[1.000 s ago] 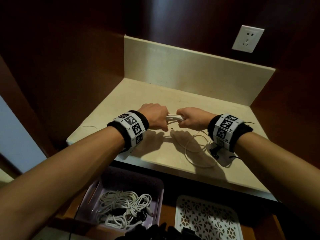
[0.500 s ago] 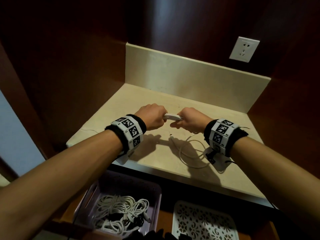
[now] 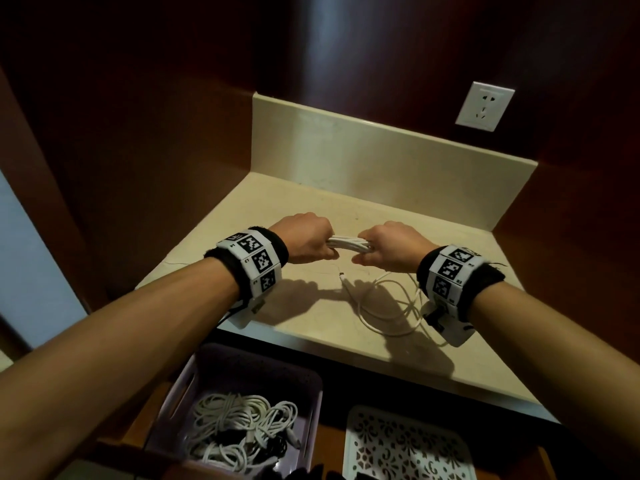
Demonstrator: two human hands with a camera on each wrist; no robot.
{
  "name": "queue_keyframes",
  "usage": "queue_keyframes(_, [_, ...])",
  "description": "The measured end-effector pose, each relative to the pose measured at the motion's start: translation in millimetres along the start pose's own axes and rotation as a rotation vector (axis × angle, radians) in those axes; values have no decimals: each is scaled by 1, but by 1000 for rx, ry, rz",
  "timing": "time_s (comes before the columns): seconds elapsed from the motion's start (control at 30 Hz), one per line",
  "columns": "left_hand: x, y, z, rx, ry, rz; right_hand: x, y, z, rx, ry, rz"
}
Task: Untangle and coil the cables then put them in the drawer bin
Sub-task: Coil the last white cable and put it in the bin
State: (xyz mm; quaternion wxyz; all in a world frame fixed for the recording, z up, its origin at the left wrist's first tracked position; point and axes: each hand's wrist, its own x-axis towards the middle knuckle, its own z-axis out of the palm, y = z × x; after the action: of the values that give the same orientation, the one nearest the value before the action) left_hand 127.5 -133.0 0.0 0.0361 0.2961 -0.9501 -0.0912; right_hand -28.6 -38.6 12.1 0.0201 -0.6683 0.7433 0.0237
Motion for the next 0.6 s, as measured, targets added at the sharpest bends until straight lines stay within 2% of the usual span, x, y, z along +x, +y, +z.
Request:
queue_keyframes(0.13, [1, 3, 2, -42, 13, 30, -4, 5, -1, -25, -15, 16])
queue_keyframes(0.27, [1, 8, -1, -213, -90, 51, -5, 8, 1, -27, 12, 65])
queue_keyframes(0.43, [2, 7, 1, -140, -148, 106, -7, 8, 2, -40, 39, 68])
queue_keyframes(0.6, [3, 6, 6, -80, -104, 95, -11, 25, -3, 135, 37, 204])
